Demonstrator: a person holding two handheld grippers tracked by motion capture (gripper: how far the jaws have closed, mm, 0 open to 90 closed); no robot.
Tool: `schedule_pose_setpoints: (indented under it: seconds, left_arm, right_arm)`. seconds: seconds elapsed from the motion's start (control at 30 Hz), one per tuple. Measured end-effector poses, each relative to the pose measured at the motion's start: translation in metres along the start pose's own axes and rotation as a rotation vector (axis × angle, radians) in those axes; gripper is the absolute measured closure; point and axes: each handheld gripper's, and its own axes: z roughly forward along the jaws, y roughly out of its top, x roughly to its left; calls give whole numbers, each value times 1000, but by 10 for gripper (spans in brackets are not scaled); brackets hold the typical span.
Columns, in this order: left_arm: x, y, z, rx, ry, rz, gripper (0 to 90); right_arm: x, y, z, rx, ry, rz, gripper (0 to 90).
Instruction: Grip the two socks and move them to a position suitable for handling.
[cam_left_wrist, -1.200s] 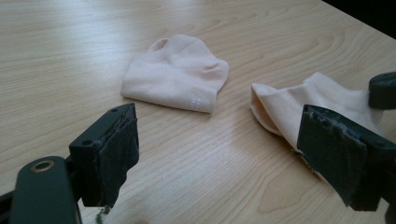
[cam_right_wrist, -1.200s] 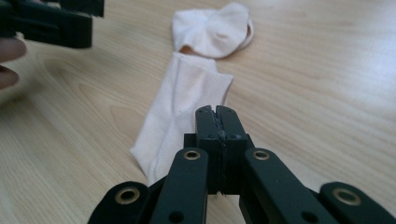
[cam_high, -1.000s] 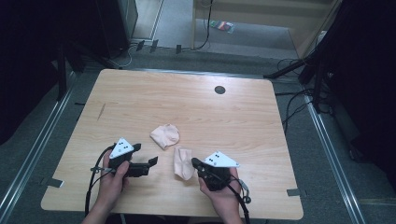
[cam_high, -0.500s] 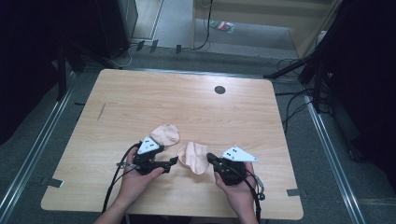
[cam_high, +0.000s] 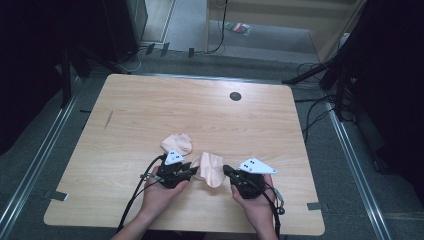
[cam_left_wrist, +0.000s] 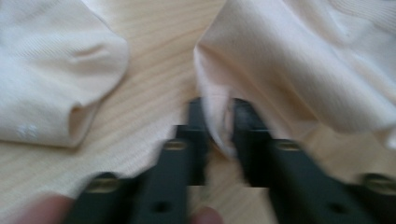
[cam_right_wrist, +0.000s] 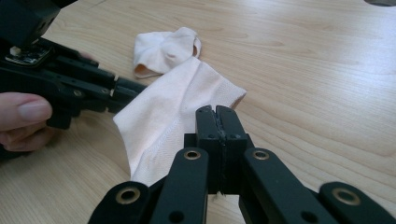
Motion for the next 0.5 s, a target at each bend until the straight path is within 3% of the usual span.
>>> schedule_pose_setpoints:
  seconds: [0.07, 0.27, 0.4, 0.43, 0.5]
  left_arm:
    - [6, -2, -10, -5, -24, 8, 900]
    - [29, -10, -51, -27, -32, 12, 900]
    - [43, -20, -79, -25, -47, 30, 900]
    - [43, -20, -79, -25, -47, 30, 900]
    - [48, -27, -97, 22, -46, 80, 900]
  right_arm:
    - [0, 0, -3, -5, -3, 0, 900]
    - [-4, 1, -8, -20, -16, 13, 900]
    - [-1, -1, -7, -2, 4, 4, 900]
    - [-1, -1, -7, -2, 4, 4, 900]
    - [7, -5, -2, 26, 26, -21, 900]
